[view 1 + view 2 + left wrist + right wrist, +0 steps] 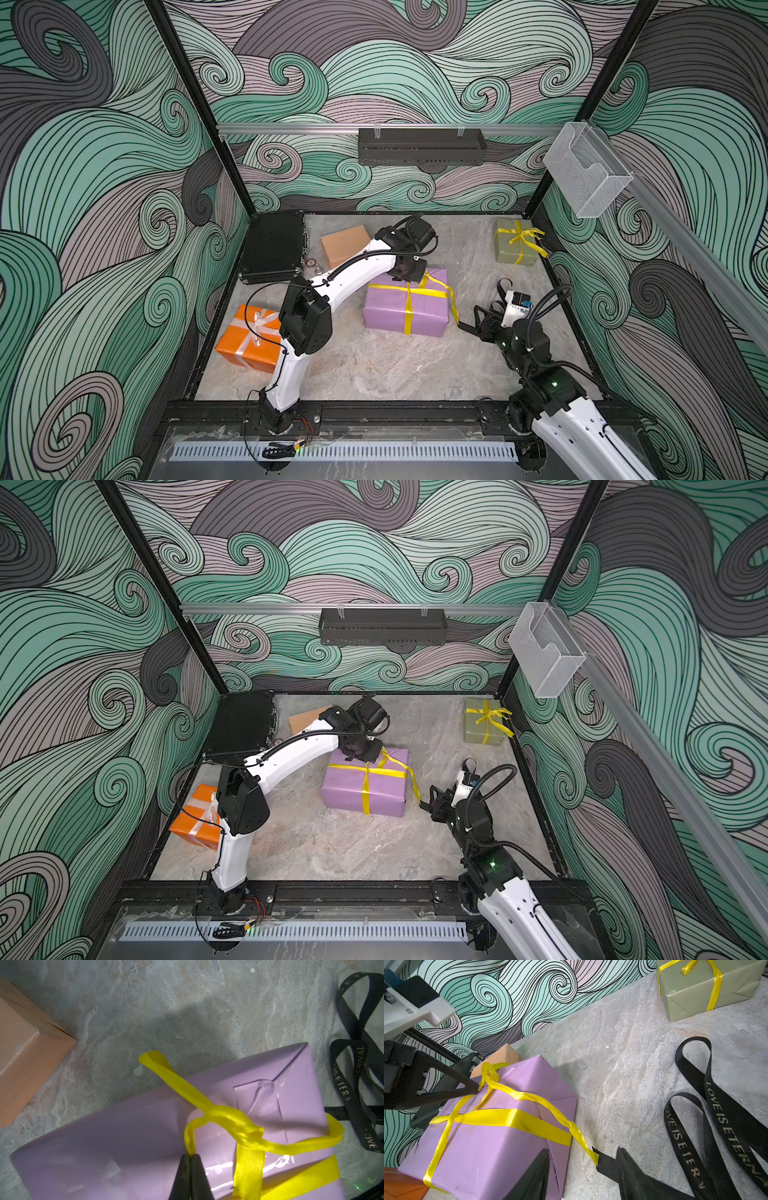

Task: Untie the ribbon bows on the gift boxes
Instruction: Untie the ribbon from the gift box.

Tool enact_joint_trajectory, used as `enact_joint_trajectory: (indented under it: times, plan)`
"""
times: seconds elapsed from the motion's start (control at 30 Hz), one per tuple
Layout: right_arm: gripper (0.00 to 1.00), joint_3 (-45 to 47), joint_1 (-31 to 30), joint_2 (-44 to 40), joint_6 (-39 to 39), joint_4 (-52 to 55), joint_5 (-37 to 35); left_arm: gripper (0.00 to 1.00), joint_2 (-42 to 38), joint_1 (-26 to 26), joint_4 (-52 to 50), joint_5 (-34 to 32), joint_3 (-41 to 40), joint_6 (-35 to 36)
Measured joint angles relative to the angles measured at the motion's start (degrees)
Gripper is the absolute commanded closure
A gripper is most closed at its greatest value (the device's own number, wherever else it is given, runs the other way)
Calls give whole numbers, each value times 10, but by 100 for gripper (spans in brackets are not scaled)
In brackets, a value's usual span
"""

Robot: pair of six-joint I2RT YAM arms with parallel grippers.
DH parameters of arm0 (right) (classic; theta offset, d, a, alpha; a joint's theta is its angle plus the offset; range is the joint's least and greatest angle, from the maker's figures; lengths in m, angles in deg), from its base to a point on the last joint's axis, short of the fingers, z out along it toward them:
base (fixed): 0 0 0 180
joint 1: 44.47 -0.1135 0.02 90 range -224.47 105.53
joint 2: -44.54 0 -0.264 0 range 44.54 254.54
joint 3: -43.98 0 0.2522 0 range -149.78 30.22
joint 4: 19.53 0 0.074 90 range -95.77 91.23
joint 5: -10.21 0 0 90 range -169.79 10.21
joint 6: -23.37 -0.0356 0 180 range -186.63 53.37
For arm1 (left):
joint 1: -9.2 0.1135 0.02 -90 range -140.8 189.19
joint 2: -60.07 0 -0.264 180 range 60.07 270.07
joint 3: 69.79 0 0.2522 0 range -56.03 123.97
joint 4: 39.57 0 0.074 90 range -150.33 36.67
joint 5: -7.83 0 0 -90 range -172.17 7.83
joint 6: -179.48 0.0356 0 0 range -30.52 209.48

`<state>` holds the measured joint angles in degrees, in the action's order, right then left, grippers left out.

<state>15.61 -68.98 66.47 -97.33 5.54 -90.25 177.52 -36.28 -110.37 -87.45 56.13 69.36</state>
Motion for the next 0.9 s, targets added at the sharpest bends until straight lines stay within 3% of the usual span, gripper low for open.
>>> enact_joint_trajectory:
  times: [0.27, 0.53, 0.9]
  plan:
    - [47, 0, 0, 0, 0, 0, 0, 100, -122, -4, 76, -35, -122, 0]
    - [47, 0, 0, 0, 0, 0, 0, 100, -302, -35, 214, -50, -315, 2]
    - [47, 0, 0, 3, 0, -1, 1, 100, -457, -54, 225, -63, -464, -21]
